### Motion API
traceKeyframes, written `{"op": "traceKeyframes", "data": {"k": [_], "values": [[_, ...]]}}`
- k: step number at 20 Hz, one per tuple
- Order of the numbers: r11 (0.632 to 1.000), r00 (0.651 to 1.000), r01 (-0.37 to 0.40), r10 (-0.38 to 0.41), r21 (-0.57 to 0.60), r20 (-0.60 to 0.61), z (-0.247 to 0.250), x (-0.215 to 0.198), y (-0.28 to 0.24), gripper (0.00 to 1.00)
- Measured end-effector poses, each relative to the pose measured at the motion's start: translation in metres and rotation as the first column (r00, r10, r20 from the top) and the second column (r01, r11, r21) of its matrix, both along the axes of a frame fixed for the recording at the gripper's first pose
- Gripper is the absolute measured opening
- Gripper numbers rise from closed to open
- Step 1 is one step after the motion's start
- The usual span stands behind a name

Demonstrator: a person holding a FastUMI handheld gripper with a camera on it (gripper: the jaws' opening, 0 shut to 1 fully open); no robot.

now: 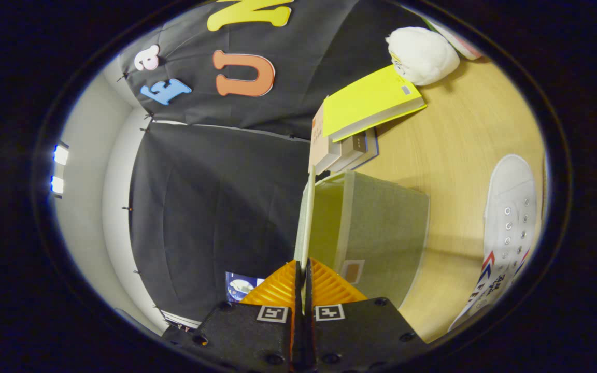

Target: Open the storage box then place both shoes into the box .Put the left shoe in first, then the right shoe, with the right side of both shoes facing outward in a uniform manner.

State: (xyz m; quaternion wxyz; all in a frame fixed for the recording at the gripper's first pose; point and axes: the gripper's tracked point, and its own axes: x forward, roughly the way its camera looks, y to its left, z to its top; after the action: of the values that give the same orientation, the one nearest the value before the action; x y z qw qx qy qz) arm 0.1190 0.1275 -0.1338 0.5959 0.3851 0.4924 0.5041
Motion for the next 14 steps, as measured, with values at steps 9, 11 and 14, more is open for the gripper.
{"op": "traceKeyframes", "data": {"k": [9, 11, 14], "values": [[1.0, 0.989, -0.022, 0.023, -0.01, 0.147, 0.077, -0.018, 0.064, 0.05], [1.0, 0.986, -0.027, 0.027, -0.004, 0.163, 0.088, -0.021, 0.087, 0.05], [0.999, 0.977, -0.045, 0.042, 0.011, 0.207, 0.104, -0.029, 0.129, 0.05]]}}
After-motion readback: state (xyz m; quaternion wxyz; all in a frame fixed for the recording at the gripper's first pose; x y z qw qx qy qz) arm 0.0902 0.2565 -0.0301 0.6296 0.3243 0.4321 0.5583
